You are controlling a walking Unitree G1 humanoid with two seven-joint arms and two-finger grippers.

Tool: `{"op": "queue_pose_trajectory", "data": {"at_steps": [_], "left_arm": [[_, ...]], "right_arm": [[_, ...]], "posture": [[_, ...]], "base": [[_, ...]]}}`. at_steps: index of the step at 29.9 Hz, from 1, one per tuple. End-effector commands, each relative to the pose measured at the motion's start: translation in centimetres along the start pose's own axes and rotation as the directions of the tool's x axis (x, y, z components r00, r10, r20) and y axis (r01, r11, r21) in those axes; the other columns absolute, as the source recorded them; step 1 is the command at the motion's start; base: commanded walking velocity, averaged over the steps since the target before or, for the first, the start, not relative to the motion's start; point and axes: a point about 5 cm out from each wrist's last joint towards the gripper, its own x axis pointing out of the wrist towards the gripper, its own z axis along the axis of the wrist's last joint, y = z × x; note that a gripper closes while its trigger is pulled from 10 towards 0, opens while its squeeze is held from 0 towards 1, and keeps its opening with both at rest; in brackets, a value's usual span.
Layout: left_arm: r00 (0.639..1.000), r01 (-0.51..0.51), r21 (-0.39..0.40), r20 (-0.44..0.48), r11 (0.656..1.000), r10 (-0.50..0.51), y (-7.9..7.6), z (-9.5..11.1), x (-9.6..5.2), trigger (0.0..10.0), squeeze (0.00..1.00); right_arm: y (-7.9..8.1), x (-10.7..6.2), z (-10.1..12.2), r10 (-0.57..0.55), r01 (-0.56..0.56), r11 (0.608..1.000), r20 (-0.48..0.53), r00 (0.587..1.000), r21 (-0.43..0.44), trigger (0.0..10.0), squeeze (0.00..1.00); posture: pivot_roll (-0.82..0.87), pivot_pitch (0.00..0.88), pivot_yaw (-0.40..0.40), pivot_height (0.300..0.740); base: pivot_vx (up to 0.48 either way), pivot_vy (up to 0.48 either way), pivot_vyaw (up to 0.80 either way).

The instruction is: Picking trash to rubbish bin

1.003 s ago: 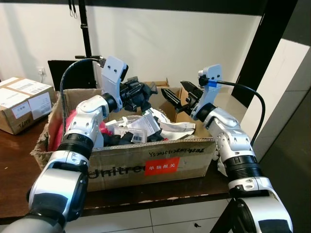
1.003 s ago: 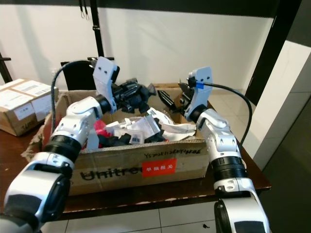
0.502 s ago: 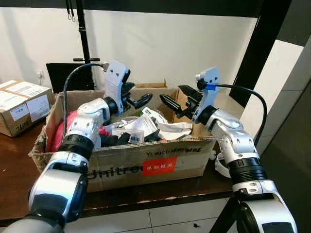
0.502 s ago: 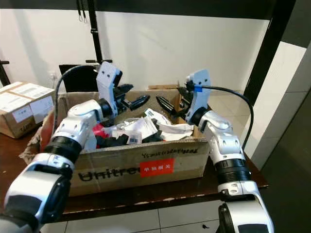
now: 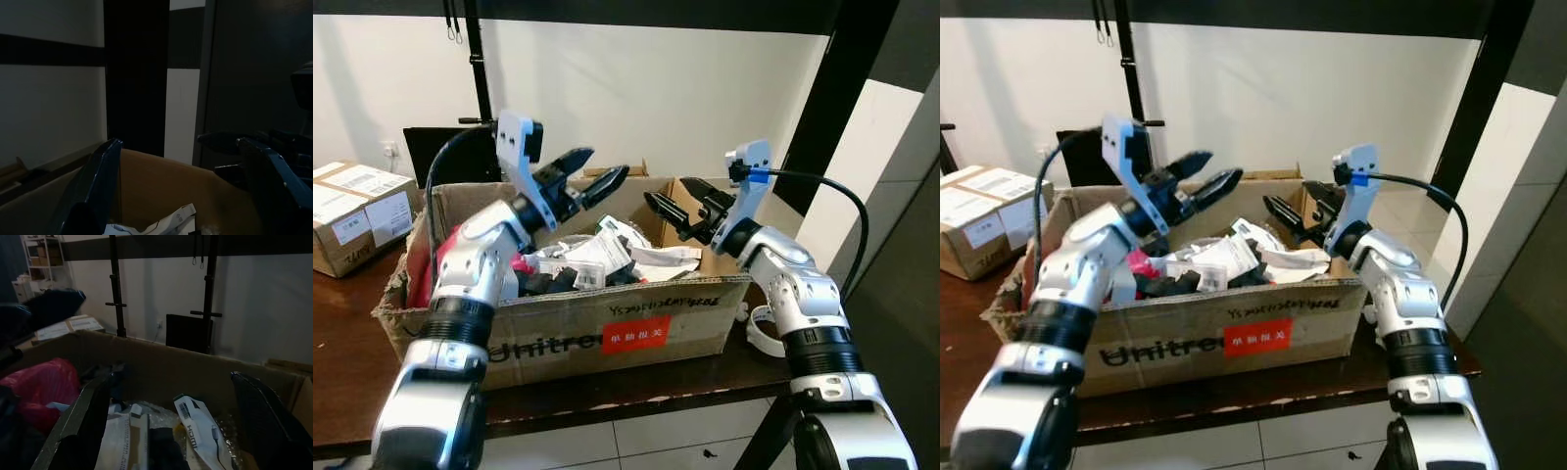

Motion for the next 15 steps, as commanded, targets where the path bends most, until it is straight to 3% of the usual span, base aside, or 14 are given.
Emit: {"op": "queue_pose_trajectory", "data": {"at_steps": [1,15], "left_arm": [[1.0,0.014,-0.007,0.012,1.0,-0.014,-0.7,0.1,0.4,10.0,0.0],[1.0,0.022,-0.06,0.006,0.998,-0.022,-2.3,-0.2,-0.2,10.0,0.0]], "right_arm": [[0.3,-0.1,-0.1,0.018,-0.018,1.0,-0.001,1.0,0.009,10.0,0.0],[1.0,-0.1,-0.5,0.043,-0.043,0.999,-0.016,0.999,0.031,10.0,0.0]], "posture": [[0.06,0.054,-0.036,0.74],[0.06,0.057,-0.035,0.74]], "base": [[0.0,0.0,0.0],[-0.273,0.0,0.0]]}}
